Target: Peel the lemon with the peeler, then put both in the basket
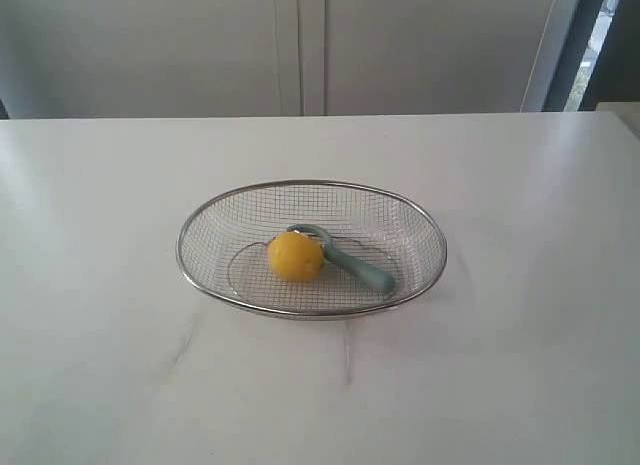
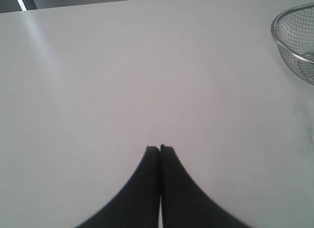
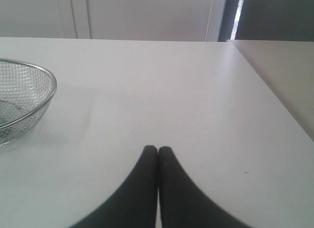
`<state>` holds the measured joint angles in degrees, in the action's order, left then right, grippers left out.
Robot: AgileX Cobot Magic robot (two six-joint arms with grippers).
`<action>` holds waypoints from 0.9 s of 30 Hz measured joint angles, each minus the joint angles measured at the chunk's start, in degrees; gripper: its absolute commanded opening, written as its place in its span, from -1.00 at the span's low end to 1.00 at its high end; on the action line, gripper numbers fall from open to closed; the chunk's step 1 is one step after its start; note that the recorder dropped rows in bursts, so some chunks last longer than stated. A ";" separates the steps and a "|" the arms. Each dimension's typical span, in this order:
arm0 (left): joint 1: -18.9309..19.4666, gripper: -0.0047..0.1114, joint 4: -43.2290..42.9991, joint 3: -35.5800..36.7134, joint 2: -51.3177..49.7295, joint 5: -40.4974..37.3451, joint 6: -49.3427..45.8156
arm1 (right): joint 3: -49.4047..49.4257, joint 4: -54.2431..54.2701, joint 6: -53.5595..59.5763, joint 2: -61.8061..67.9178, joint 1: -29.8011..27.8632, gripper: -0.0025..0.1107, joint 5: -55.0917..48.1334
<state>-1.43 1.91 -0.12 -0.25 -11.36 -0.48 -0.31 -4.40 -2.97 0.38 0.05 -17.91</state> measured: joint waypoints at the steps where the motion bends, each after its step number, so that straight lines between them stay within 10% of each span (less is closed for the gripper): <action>1: 0.00 -0.92 0.00 0.00 0.00 0.00 0.00 | 0.00 0.00 0.00 0.00 0.00 -0.96 0.00; 27: 0.00 -0.92 0.00 0.00 0.00 0.00 0.00 | 0.00 0.00 0.00 0.00 0.00 -0.96 -0.56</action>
<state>-1.43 1.91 -0.12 -0.25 -11.36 -0.48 -0.31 -4.40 -2.97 0.38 0.05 -18.47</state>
